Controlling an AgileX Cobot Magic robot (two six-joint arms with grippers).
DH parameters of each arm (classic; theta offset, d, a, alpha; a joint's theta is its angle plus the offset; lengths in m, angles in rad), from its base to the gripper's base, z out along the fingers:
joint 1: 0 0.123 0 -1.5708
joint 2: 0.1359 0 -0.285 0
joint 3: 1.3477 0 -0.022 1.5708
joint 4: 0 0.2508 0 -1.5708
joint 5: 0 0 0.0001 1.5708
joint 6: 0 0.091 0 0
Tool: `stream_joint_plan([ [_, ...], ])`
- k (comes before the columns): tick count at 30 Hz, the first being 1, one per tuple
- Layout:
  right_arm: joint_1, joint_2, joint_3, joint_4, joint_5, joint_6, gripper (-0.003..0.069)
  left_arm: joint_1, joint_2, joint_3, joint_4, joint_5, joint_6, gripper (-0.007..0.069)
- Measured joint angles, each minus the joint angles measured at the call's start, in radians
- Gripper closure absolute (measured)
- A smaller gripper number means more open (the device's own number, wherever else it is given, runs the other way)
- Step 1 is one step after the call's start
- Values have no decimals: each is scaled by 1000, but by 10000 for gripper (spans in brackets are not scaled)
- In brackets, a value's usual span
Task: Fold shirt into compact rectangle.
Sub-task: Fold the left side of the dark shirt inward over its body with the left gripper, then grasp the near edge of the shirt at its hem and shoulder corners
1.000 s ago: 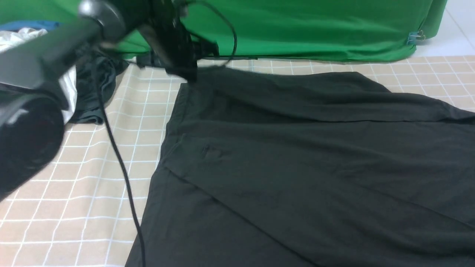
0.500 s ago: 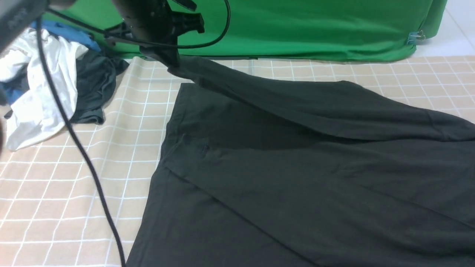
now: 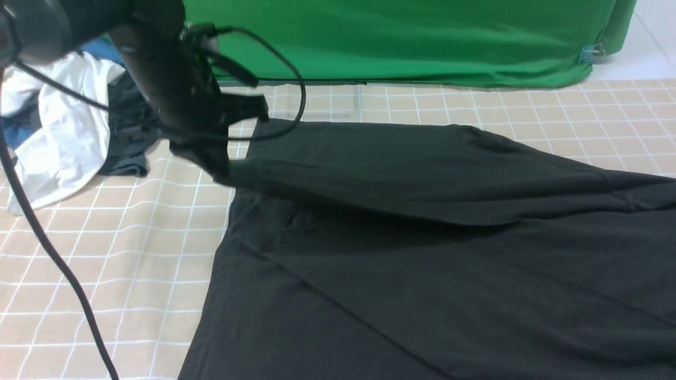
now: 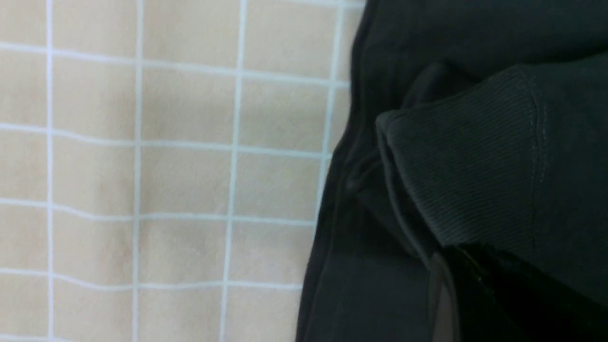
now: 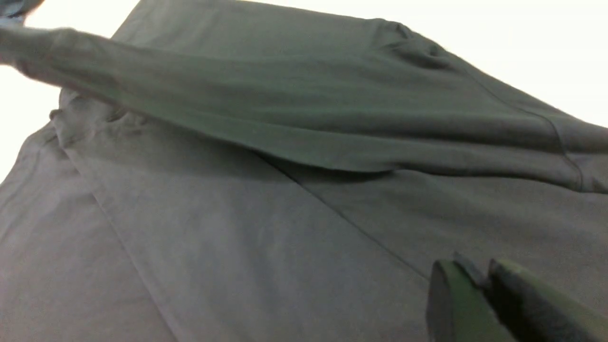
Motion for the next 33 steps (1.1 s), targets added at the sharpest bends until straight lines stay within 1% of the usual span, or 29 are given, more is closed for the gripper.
stream_joint_plan([
  [6,0,0,0,0,-1,1,521,0,0,59,-20,-11,-1,590],
  [9,0,0,0,-1,-12,4,517,0,0,72,-23,-16,-1,563],
  [11,0,8,0,-16,-41,38,516,0,0,79,-23,-13,-1,498],
  [14,0,45,-2,-82,-85,111,516,0,0,79,-23,-6,-1,389],
  [17,0,119,-21,-144,-69,190,516,0,0,79,-29,-4,4,326],
  [18,0,158,-36,-156,-47,204,516,0,0,79,-42,-3,15,319],
  [21,0,283,-96,-169,31,216,517,-3,0,79,-100,1,74,349],
  [22,0,344,-132,-173,67,215,530,-11,0,79,-120,1,101,396],
  [23,0,364,-144,-173,80,213,536,-13,0,79,-124,1,104,404],
  [25,0,469,-215,-176,103,203,599,-46,0,79,-135,0,128,529],
  [27,0,543,-266,-180,108,199,622,-75,0,79,-141,-7,133,588],
  [30,0,628,-325,-189,90,202,623,-104,0,79,-152,-25,134,613],
  [33,-11,738,-419,-191,60,219,619,-116,0,79,-158,-42,134,614],
])
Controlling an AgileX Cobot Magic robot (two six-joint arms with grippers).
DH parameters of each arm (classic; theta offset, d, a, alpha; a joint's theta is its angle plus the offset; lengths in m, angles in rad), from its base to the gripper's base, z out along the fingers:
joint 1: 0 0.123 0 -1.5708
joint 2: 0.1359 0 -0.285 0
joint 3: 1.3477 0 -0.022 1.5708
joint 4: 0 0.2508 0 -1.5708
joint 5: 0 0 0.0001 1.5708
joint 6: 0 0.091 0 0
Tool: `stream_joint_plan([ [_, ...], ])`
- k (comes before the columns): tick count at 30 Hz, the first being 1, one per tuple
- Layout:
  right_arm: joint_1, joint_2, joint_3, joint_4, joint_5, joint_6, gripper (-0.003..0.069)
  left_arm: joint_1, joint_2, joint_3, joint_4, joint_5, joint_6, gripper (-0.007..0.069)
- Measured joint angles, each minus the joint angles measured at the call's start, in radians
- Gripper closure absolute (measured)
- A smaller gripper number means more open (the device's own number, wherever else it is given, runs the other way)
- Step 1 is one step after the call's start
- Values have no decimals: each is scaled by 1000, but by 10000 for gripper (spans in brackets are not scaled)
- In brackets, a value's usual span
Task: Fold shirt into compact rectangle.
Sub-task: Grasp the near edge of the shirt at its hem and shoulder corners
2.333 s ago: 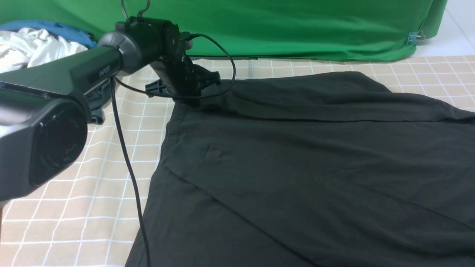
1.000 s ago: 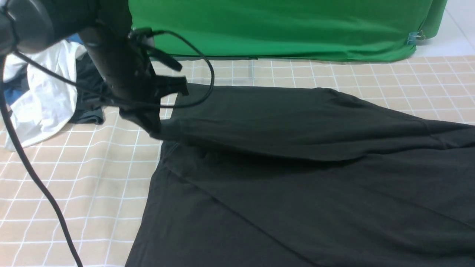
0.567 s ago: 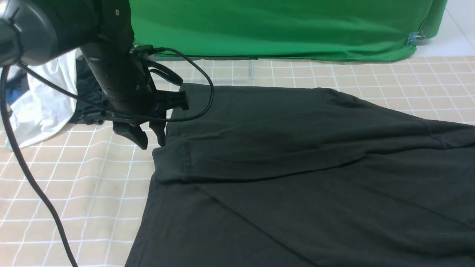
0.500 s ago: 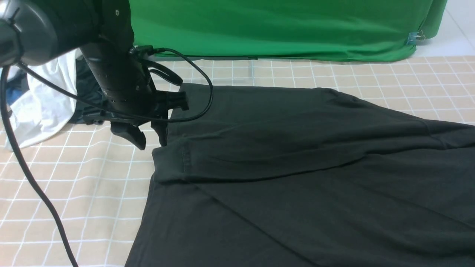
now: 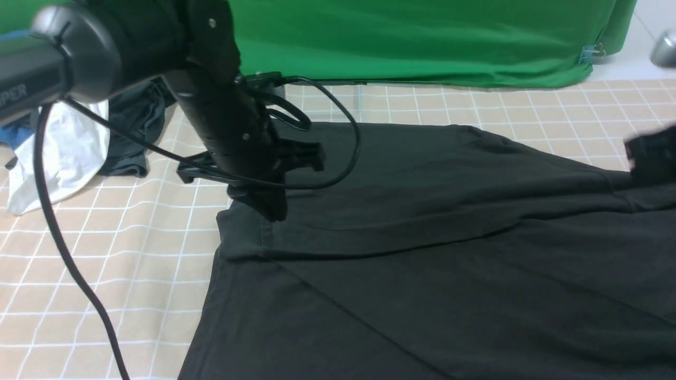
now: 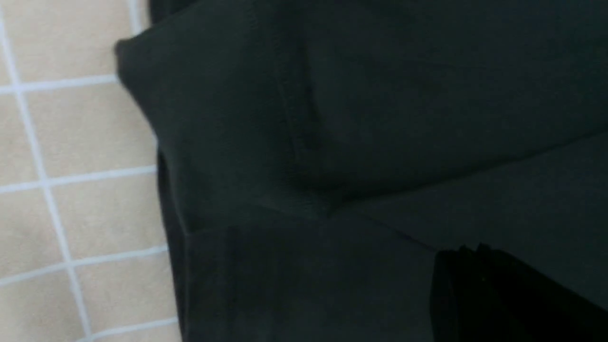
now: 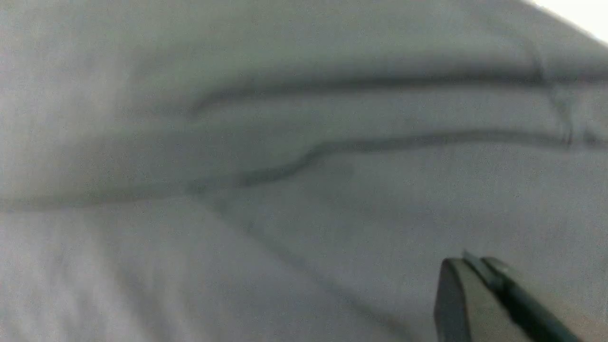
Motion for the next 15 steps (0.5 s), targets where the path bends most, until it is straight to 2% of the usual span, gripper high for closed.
stream_joint_plan([
  [2,-5,59,-53,-1,-2,10,604,-2,0,0,-2,-3,0,614],
  [4,-14,173,-154,-3,14,18,540,-3,0,0,2,-8,0,614],
  [7,-30,283,-240,-3,40,22,414,-3,0,0,2,-8,0,613],
  [8,-43,331,-273,-4,48,27,337,-3,0,0,3,-6,0,612],
  [11,-77,431,-336,-7,55,67,214,-3,0,0,5,4,0,612],
  [15,-104,533,-393,-15,54,91,166,-3,0,0,5,8,0,612],
])
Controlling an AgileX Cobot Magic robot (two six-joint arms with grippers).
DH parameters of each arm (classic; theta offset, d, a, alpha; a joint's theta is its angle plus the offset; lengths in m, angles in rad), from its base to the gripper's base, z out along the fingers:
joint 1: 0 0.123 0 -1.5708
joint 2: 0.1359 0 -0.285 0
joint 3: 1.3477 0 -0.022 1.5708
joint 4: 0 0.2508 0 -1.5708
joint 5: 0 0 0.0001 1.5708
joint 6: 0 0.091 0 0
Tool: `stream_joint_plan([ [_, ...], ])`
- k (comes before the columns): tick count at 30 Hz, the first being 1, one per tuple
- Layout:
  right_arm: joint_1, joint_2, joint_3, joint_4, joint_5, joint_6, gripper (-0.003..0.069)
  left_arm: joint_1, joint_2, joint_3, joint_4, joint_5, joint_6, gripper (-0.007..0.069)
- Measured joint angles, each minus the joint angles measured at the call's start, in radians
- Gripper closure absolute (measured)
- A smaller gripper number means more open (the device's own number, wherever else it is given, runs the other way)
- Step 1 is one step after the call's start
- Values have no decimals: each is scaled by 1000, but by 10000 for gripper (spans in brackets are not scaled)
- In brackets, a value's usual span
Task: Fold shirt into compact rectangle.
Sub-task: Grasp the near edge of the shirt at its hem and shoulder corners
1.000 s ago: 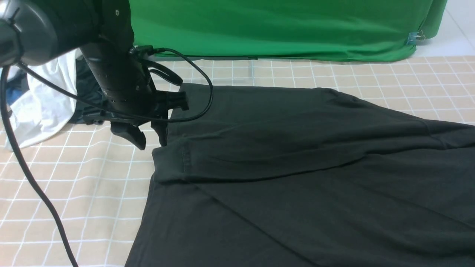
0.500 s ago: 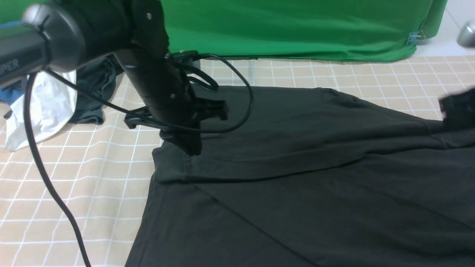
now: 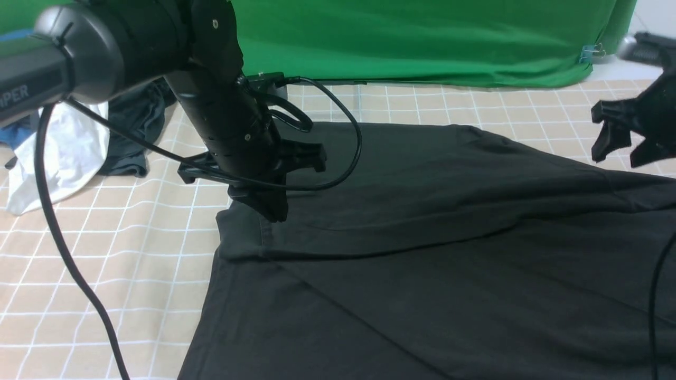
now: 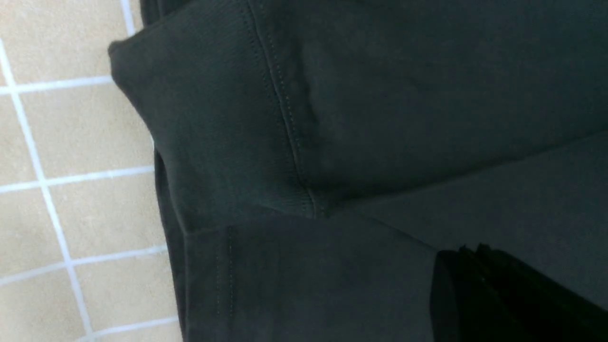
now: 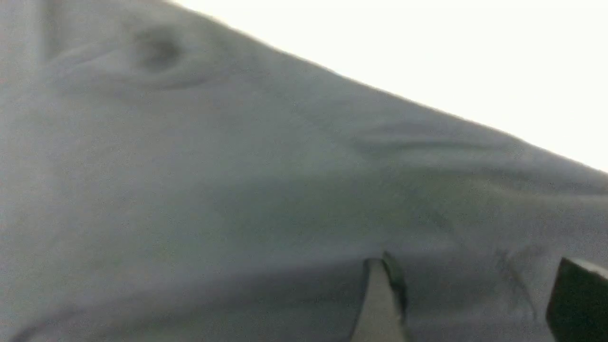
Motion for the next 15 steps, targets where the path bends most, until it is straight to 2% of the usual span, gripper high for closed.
stream_joint_plan([
  [7,5,134,-49,1,-33,6,162,0,0,0,4,0,0,612],
  [9,5,149,-54,-3,-47,6,208,0,0,0,18,0,0,612],
  [13,5,159,-61,-6,-76,-18,520,0,0,0,27,-2,0,612],
  [15,5,159,-77,-14,-75,-32,591,0,-1,0,27,-3,0,612],
])
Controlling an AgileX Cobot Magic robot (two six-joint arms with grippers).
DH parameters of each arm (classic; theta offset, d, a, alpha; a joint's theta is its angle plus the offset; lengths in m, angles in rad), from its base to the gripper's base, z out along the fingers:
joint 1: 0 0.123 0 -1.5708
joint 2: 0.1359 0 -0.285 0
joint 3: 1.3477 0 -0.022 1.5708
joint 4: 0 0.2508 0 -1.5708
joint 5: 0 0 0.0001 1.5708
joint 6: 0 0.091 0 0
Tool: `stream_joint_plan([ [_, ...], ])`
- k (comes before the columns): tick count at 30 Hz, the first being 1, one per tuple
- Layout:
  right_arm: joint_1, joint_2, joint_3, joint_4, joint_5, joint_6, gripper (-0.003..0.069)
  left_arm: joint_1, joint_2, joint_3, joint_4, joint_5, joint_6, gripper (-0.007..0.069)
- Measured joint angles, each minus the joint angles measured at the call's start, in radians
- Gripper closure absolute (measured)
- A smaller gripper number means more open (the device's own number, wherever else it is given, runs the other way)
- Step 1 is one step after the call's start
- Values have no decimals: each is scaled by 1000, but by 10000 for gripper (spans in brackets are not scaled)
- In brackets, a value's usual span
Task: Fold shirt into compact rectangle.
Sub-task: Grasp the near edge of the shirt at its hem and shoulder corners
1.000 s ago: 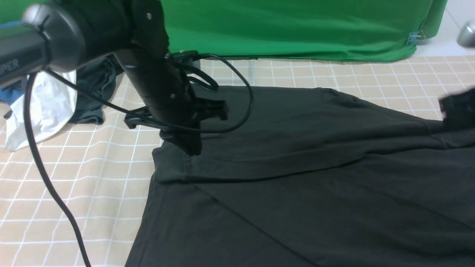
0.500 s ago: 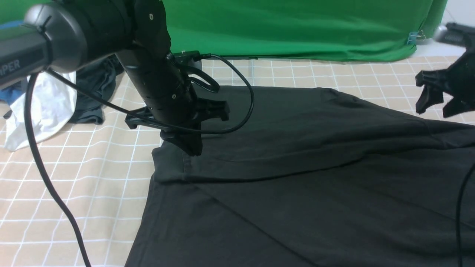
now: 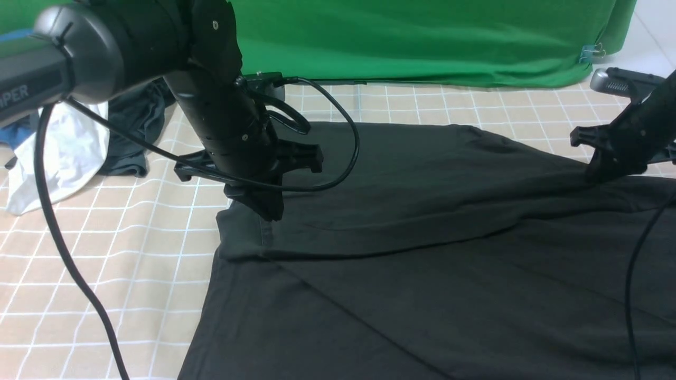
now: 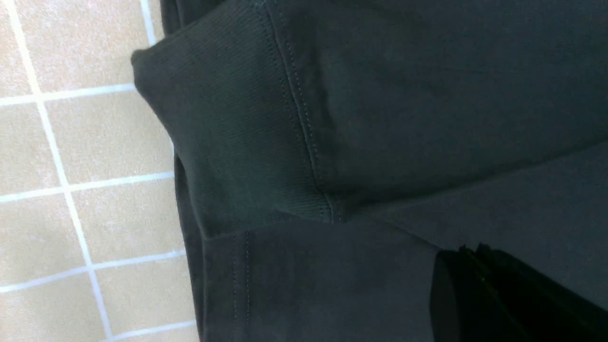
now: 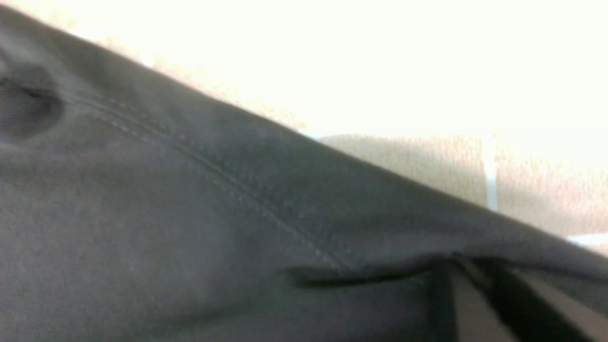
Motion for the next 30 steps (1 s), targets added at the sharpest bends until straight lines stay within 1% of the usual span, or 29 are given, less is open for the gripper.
stream_joint_plan([
  [2,0,0,-25,-10,12,-12,606,0,0,0,0,-1,0,612],
  [7,-1,0,-109,-28,36,-16,613,0,0,0,0,-3,0,612],
  [11,-10,0,-139,-38,40,-18,613,0,-1,0,0,-3,0,612],
  [13,-12,2,-142,-44,39,-22,591,0,-2,0,0,-3,0,612],
  [16,-12,5,-142,-46,36,-25,513,0,-2,0,0,-3,0,612],
  [18,-12,6,-143,-54,35,-26,369,0,-2,0,0,-2,0,612],
  [19,-12,6,-146,-55,44,-26,309,0,-3,0,1,-1,0,612],
  [20,-12,5,-155,-60,74,-26,209,0,-4,0,6,7,0,612],
  [21,-12,2,-164,-61,108,-26,151,0,-7,0,11,16,0,612],
  [22,-12,1,-166,-61,107,-26,141,0,-7,0,12,19,0,612],
  [23,-12,-12,-186,-62,209,-26,91,0,-11,0,17,39,0,612],
  [25,-12,-33,-204,-60,299,-26,93,0,-20,12,24,45,0,612],
  [27,-12,-52,-206,-56,355,-26,120,0,-30,29,25,46,-5,612],
  [28,-12,-80,-196,-54,385,-32,169,0,-41,62,25,50,-22,612],
  [29,-12,-84,-191,-54,389,-34,176,0,-42,66,27,50,-25,612],
  [30,-11,-118,-166,-53,402,-43,239,-1,-46,105,42,45,-46,610],
])
